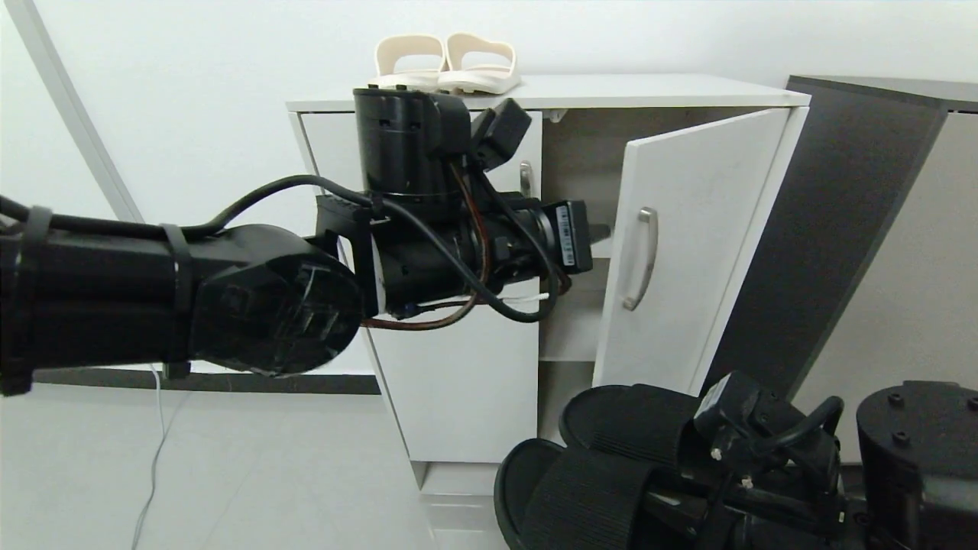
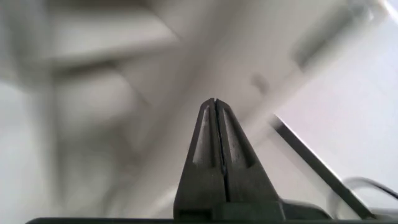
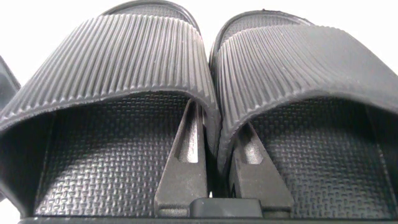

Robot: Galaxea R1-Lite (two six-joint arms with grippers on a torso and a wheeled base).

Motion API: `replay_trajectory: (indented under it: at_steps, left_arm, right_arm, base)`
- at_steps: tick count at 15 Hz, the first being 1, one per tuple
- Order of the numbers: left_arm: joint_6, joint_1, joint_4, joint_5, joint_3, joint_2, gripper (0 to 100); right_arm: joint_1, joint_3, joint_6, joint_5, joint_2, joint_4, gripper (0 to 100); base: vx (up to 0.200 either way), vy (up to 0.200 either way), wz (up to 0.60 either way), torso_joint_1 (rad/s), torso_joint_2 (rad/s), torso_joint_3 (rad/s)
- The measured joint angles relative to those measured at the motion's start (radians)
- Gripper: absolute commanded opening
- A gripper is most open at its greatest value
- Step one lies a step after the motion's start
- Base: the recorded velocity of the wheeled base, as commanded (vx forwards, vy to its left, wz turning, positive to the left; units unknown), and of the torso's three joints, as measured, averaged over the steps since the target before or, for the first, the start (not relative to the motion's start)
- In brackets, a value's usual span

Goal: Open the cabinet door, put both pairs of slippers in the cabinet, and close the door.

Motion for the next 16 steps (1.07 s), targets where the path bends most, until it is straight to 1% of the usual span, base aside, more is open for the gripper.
replay_trajectory:
  at_steps: [1, 2, 3, 5, 7, 9, 11, 13, 14, 16]
  left_arm:
    - [0.001, -0.044, -0.020, 0.003, 0.001, 0.003, 0]
    - [0.003, -0.074, -0.050, 0.005, 0.001, 0.009, 0]
    - [0.003, -0.087, -0.066, 0.007, 0.001, 0.013, 0]
    - [0.001, -0.064, -0.073, 0.009, 0.010, 0.011, 0]
    - [0.002, -0.006, -0.073, 0.009, 0.062, -0.030, 0]
    - [0.001, 0.043, -0.073, 0.008, 0.147, -0.109, 0]
    - [0.001, 0.081, -0.071, 0.004, 0.276, -0.256, 0]
    - [0.002, 0.105, -0.047, 0.004, 0.417, -0.446, 0]
    - [0.002, 0.112, -0.010, 0.005, 0.480, -0.550, 0]
    - [0.004, 0.135, 0.123, 0.006, 0.587, -0.774, 0]
  right_arm:
    - [0.005, 0.000, 0.000, -0.003, -0.001, 0.002, 0]
    - [0.010, 0.000, 0.000, -0.004, -0.002, 0.000, 0]
    - [0.012, 0.000, 0.000, -0.006, -0.004, 0.000, 0]
    - [0.016, 0.000, 0.000, -0.007, -0.009, -0.001, 0]
    - [0.011, 0.000, 0.000, -0.008, -0.010, -0.002, 0]
    - [0.002, -0.002, 0.000, -0.007, -0.010, -0.005, 0]
    - [-0.026, -0.008, 0.001, -0.005, -0.008, -0.005, 0]
    - [-0.042, -0.014, 0.001, -0.001, -0.007, -0.005, 0]
    - [-0.045, -0.017, 0.001, -0.001, -0.006, -0.006, 0]
    - [-0.049, -0.019, 0.001, -0.001, -0.004, -0.005, 0]
  base:
    - [-0.200, 0.000, 0.00, 0.002, 0.00, -0.002]
    - [0.000, 0.000, 0.00, 0.000, 0.00, 0.000]
    - [0.000, 0.000, 0.00, 0.000, 0.00, 0.000]
    - [0.000, 0.000, 0.00, 0.000, 0.00, 0.000]
    - [0.000, 0.000, 0.00, 0.000, 0.00, 0.000]
    - [0.000, 0.000, 0.00, 0.000, 0.00, 0.000]
    - [0.000, 0.000, 0.00, 0.000, 0.00, 0.000]
    - [0.000, 0.000, 0.00, 0.000, 0.00, 0.000]
    - [0.000, 0.000, 0.00, 0.000, 0.00, 0.000]
    - [0.000, 0.000, 0.00, 0.000, 0.00, 0.000]
